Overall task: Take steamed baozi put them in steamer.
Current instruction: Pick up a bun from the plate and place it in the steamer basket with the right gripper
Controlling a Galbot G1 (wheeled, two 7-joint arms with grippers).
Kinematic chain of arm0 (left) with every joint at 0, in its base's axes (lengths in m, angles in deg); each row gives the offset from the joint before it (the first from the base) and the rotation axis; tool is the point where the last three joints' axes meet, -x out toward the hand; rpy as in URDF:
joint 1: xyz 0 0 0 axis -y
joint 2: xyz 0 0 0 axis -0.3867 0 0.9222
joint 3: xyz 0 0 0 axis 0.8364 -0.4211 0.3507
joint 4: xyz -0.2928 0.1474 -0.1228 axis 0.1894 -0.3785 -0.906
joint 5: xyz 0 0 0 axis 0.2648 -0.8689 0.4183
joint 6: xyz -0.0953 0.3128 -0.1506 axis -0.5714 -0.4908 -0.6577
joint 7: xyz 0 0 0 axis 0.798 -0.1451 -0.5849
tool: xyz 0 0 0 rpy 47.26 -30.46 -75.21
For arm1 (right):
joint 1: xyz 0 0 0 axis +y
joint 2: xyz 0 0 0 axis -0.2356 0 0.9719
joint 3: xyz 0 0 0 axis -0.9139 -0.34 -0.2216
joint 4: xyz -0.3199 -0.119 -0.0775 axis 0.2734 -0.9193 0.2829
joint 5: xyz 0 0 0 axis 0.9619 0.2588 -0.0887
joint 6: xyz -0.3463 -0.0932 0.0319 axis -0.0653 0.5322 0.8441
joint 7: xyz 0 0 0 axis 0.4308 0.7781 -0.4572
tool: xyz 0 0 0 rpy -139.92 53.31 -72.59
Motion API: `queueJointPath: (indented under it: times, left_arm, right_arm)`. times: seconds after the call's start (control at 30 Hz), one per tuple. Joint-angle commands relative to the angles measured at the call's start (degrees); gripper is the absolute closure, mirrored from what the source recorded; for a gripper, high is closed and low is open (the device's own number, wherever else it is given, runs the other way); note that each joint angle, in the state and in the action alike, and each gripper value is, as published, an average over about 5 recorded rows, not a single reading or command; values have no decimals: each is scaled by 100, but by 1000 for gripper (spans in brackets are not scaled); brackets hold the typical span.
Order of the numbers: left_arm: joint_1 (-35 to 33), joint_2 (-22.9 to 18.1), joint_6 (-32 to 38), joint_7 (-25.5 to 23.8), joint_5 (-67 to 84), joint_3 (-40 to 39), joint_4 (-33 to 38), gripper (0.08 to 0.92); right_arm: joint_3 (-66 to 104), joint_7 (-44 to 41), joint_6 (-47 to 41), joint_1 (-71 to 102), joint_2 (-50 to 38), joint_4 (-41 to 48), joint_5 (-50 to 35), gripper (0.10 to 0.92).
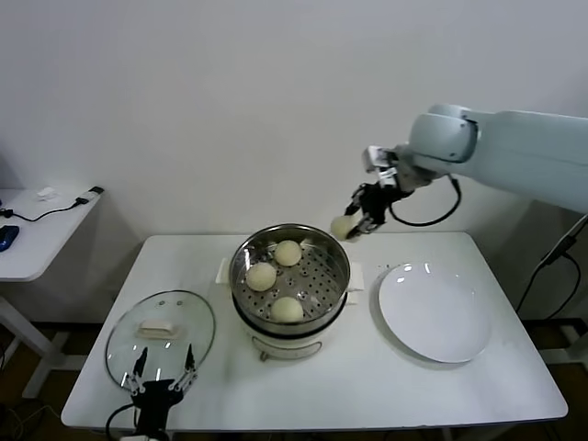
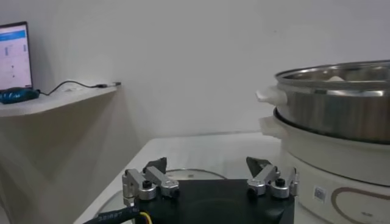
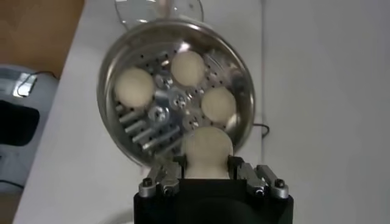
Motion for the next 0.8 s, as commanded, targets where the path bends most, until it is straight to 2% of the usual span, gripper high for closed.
queueJointPath:
  times: [0.03,0.4,0.8]
  left_arm:
    - [3,-21,-6,3,-13,-19,-21,177]
    - [2,-39,-14,6,0,35,-78,177]
    - [-22,-52,-33,11,5,36,-9,177]
  right_arm:
    - [-84,836,-705,693,744,-337,-490,541]
    - [323,947,-751,1891,802,487,370,536]
    - [453,1032,-807,2308,838,627,707,541]
